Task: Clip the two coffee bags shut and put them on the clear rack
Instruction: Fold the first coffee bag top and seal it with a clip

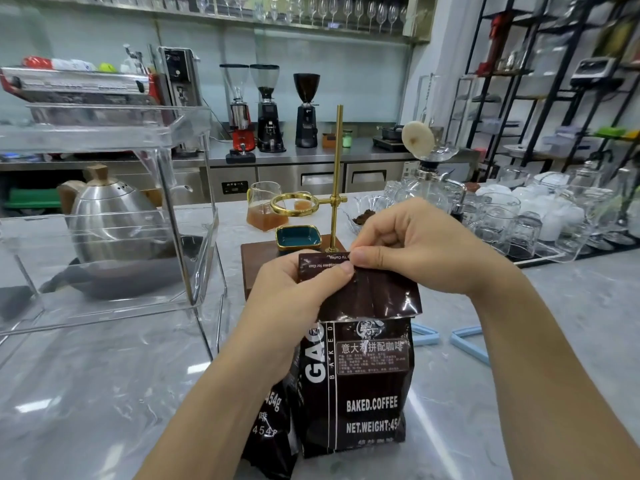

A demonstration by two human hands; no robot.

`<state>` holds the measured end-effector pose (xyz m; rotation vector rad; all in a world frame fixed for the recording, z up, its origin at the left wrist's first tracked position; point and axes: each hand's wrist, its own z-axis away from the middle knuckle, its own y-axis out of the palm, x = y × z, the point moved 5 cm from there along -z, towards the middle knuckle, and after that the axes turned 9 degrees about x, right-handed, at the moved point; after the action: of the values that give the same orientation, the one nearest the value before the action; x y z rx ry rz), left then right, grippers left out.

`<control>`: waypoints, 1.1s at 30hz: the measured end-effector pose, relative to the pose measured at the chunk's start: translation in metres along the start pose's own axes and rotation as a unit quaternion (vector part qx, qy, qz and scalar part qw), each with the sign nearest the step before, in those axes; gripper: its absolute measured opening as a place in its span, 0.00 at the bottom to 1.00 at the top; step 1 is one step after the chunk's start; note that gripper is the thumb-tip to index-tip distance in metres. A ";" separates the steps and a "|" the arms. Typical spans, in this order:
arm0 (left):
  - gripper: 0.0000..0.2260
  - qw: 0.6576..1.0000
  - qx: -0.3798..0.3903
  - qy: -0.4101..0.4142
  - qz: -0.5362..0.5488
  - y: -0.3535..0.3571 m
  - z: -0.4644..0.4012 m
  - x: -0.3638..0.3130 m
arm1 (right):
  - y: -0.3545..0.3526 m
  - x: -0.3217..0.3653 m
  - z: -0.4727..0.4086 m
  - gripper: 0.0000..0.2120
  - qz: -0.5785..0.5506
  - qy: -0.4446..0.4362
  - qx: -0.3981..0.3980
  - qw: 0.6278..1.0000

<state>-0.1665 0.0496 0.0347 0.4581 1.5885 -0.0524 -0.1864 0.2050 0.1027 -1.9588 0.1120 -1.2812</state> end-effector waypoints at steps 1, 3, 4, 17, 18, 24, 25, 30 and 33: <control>0.02 1.000 -0.003 0.007 -0.016 0.000 0.001 0.000 | 0.001 0.001 0.002 0.04 0.004 0.006 -0.005 1.000; 0.03 0.999 0.001 0.015 -0.035 0.002 0.002 0.000 | 0.001 0.002 0.007 0.04 0.015 0.006 -0.031 0.999; 0.03 0.999 0.005 0.018 -0.044 0.004 0.003 -0.001 | 0.001 0.002 0.010 0.04 0.020 0.003 -0.051 0.998; 0.06 0.997 -0.024 0.002 -0.072 0.007 0.004 -0.001 | -0.059 -0.050 0.098 0.06 0.104 0.159 -0.176 0.966; 0.06 0.997 -0.024 0.005 -0.069 0.008 0.005 -0.002 | -0.060 -0.060 0.105 0.07 0.136 0.186 -0.167 0.959; 0.06 0.996 -0.022 0.026 -0.081 0.011 0.006 -0.004 | -0.037 -0.136 0.127 0.10 0.223 0.315 -0.101 0.917; 0.06 0.996 -0.021 0.029 -0.080 0.012 0.006 -0.004 | -0.032 -0.146 0.129 0.13 0.234 0.328 -0.089 0.911; 0.05 0.996 -0.016 0.038 -0.083 0.012 0.004 -0.003 | -0.019 -0.176 0.126 0.19 0.279 0.361 -0.039 0.889; 0.04 0.995 -0.022 0.037 -0.088 0.010 0.002 -0.001 | -0.014 -0.181 0.121 0.20 0.310 0.366 0.009 0.877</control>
<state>-0.1613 0.0573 0.0378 0.2874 1.6960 -0.1366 -0.1815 0.3649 -0.0452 -1.1534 1.0095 -1.4677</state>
